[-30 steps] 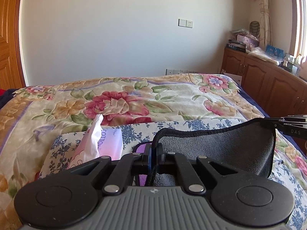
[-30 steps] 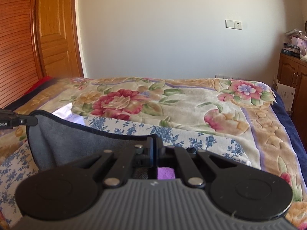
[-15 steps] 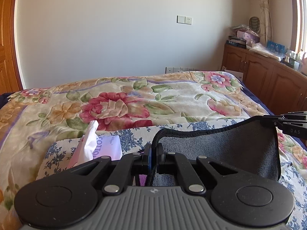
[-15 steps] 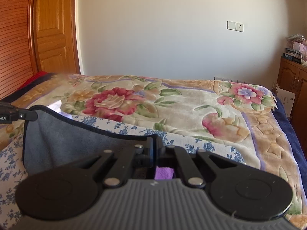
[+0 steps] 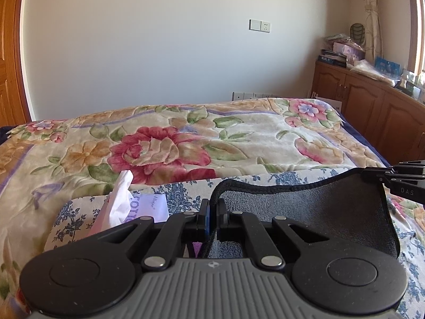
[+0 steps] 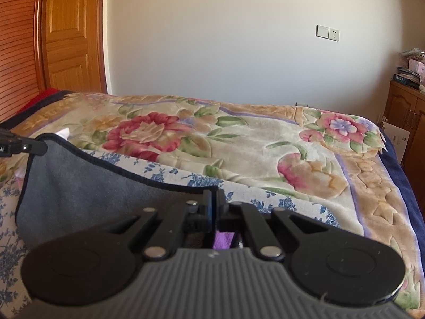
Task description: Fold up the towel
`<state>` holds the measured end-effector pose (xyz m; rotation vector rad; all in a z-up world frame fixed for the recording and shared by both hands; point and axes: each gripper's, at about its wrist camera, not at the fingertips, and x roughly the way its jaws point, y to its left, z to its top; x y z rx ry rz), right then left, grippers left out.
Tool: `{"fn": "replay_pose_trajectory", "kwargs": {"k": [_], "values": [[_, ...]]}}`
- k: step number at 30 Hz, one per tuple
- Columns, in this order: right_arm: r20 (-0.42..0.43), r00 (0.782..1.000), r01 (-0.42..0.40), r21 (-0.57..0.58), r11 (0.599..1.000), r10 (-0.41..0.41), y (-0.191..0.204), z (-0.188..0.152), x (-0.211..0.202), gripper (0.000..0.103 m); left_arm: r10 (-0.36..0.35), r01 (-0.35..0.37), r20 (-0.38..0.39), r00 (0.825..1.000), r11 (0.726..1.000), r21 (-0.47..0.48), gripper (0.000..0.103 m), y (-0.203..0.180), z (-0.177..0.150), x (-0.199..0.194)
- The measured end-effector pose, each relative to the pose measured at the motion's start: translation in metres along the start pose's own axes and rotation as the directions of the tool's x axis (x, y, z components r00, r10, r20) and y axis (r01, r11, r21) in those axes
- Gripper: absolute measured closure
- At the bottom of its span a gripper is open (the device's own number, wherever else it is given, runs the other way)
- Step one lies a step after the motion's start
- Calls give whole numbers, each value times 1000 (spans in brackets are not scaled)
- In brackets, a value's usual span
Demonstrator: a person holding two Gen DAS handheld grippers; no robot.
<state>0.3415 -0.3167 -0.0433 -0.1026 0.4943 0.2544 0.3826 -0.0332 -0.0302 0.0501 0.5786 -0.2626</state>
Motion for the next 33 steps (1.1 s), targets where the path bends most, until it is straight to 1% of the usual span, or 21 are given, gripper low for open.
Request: {"fn": "replay_pose_trajectory", "kwargs": {"k": [5, 12, 21, 33], "values": [[0, 1000, -2, -5, 1000, 2, 3, -2, 10, 100, 6, -6, -18, 1000, 1000, -13, 98, 5, -2, 13], [10, 1000, 5, -1, 1000, -5, 3, -5, 22, 100, 13, -13, -22, 1000, 1000, -5, 98, 5, -4, 28], [-8, 1000, 18, -6, 1000, -18, 2, -12, 36, 100, 21, -21, -37, 999, 1000, 3, 98, 2, -6, 48], [-47, 998, 39, 1, 999, -39, -3, -21, 46, 100, 50, -50, -82, 995, 999, 9, 98, 6, -16, 65]]}}
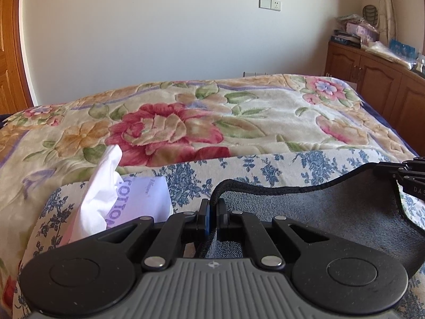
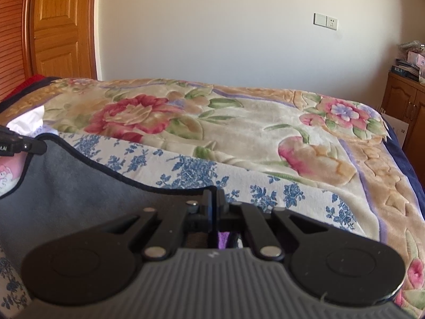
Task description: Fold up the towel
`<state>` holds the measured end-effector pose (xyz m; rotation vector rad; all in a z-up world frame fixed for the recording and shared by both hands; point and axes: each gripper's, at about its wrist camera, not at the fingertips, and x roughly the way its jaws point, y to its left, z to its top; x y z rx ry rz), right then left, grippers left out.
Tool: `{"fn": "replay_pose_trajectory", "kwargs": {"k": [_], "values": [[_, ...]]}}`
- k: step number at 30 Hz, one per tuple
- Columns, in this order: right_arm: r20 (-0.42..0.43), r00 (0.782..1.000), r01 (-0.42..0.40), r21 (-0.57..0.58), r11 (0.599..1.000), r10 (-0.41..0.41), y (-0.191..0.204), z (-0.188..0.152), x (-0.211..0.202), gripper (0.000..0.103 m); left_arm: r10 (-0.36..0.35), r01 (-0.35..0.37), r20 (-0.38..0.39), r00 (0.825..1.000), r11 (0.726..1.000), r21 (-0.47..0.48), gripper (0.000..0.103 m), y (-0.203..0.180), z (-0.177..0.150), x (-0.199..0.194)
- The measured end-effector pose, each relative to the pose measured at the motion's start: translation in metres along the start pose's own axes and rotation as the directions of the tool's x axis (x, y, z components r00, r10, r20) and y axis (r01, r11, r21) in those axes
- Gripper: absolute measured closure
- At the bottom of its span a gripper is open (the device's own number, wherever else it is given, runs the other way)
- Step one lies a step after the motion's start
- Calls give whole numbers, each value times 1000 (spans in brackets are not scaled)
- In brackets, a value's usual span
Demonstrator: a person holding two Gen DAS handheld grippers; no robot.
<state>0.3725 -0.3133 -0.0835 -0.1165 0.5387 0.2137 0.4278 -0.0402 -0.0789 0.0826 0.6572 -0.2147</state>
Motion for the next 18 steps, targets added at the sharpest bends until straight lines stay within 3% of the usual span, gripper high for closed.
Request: {"fn": "replay_pose_trajectory", "kwargs": {"k": [9, 13, 18], "values": [[-36, 999, 13, 9, 1000, -13, -4, -8, 8, 99, 18, -20, -34, 999, 999, -38, 92, 4, -7, 11], [-40, 999, 15, 13, 1000, -14, -5, -10, 9, 99, 34, -35, -23, 999, 998, -45, 66, 5, -7, 10], [-55, 998, 21, 16, 1000, -20, -6, -10, 13, 97, 47, -47, -5, 999, 998, -49, 56, 6, -7, 6]]}}
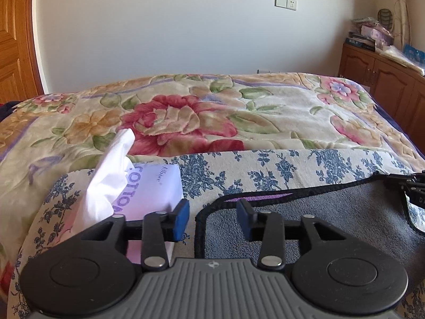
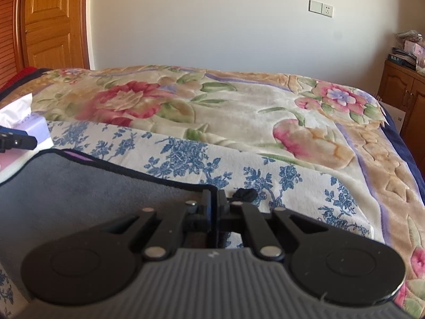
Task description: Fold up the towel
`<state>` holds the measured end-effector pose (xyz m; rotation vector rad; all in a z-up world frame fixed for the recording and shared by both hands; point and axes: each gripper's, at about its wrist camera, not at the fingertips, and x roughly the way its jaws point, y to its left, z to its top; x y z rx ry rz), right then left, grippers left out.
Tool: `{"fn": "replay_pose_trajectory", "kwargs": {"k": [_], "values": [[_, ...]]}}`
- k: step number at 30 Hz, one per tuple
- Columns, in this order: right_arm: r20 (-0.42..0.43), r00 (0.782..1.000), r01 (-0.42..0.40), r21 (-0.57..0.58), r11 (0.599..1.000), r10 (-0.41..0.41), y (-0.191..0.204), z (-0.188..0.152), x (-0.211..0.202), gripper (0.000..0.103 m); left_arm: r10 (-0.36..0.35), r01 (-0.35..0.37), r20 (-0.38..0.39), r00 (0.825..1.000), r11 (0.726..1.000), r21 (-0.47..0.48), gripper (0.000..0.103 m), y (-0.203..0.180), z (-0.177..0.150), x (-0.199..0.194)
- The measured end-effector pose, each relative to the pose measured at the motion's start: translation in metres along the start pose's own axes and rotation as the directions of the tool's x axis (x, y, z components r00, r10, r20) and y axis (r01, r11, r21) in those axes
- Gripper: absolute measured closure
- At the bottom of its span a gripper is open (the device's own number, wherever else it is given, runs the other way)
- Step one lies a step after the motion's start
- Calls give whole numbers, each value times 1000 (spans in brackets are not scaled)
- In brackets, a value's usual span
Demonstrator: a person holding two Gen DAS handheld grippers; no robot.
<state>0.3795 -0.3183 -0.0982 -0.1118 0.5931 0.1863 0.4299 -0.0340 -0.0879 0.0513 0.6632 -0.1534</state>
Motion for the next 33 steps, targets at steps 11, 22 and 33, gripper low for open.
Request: {"fn": "replay_pose_trajectory", "kwargs": {"k": [11, 22, 33], "values": [[-6, 1000, 6, 7, 1000, -6, -2, -4, -9, 44, 42, -43, 60, 997, 999, 15, 13, -8, 0, -12], [4, 1000, 6, 36, 999, -6, 2, -8, -33, 27, 27, -27, 94, 995, 1000, 2, 2, -14, 3, -37], [49, 999, -21, 34, 999, 19, 18, 3, -85, 17, 9, -13, 123, 992, 999, 33, 2, -34, 16, -90]]}}
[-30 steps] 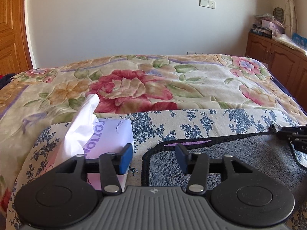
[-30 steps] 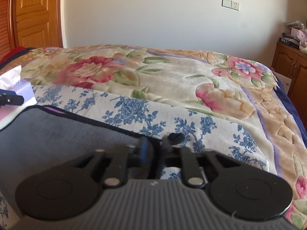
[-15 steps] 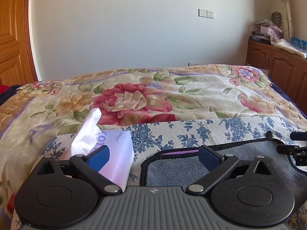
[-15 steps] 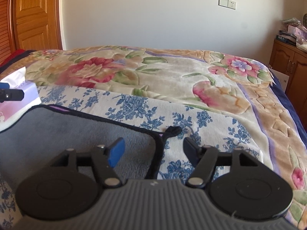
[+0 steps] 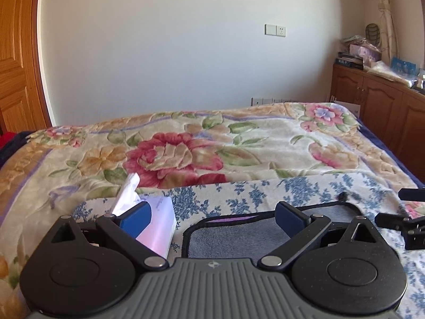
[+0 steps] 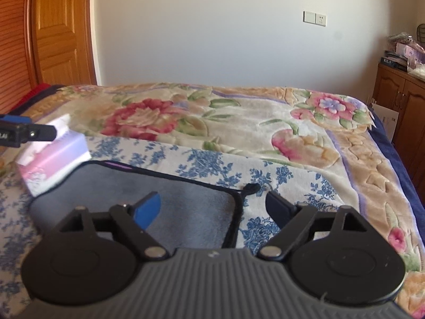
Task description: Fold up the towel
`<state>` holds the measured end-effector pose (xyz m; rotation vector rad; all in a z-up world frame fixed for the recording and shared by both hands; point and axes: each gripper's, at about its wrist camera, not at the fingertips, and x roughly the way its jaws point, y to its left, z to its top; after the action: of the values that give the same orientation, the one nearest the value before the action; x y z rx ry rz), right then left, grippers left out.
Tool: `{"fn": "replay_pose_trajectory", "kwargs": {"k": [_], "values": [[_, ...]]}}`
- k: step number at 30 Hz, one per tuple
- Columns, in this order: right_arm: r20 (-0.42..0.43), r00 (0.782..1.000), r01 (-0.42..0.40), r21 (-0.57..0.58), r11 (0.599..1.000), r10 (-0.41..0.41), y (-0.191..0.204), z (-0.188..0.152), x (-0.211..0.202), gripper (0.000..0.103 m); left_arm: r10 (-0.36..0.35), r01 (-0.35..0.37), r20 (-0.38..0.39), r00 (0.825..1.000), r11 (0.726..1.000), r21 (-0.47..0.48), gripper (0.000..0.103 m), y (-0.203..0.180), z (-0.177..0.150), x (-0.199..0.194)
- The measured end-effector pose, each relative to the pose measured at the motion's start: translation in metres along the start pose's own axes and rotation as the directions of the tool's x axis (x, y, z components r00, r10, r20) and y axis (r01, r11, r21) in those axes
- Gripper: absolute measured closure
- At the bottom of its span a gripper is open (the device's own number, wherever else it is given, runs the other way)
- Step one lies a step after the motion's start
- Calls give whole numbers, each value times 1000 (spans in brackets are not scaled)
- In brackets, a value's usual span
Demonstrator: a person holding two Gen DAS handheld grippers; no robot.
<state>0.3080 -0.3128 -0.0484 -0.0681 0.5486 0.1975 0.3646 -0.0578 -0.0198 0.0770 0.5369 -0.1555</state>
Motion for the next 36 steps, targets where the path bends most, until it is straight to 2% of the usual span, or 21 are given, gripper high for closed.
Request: {"fn": "replay_pose_trajectory", "kwargs": {"k": [10, 13, 20, 23, 36], "values": [[37, 999, -8, -19, 1000, 9, 15, 17, -55, 12, -2, 0, 49, 999, 1000, 30, 2, -10, 25, -64], [58, 998, -10, -22, 1000, 11, 19, 23, -72, 4, -2, 0, 66, 998, 1000, 31, 1, -12, 33, -85], [104, 994, -8, -20, 1000, 11, 26, 35, -108, 3, -3, -2, 105, 994, 999, 53, 0, -18, 45, -126], [118, 993, -5, -11, 1000, 7, 29, 37, -120, 0, -8, 1, 111, 994, 998, 59, 0, -21, 45, -138], [132, 991, 26, -12, 1000, -24, 46, 29, -161, 0, 16, -20, 105, 994, 999, 36, 0, -19, 29, -192]]}}
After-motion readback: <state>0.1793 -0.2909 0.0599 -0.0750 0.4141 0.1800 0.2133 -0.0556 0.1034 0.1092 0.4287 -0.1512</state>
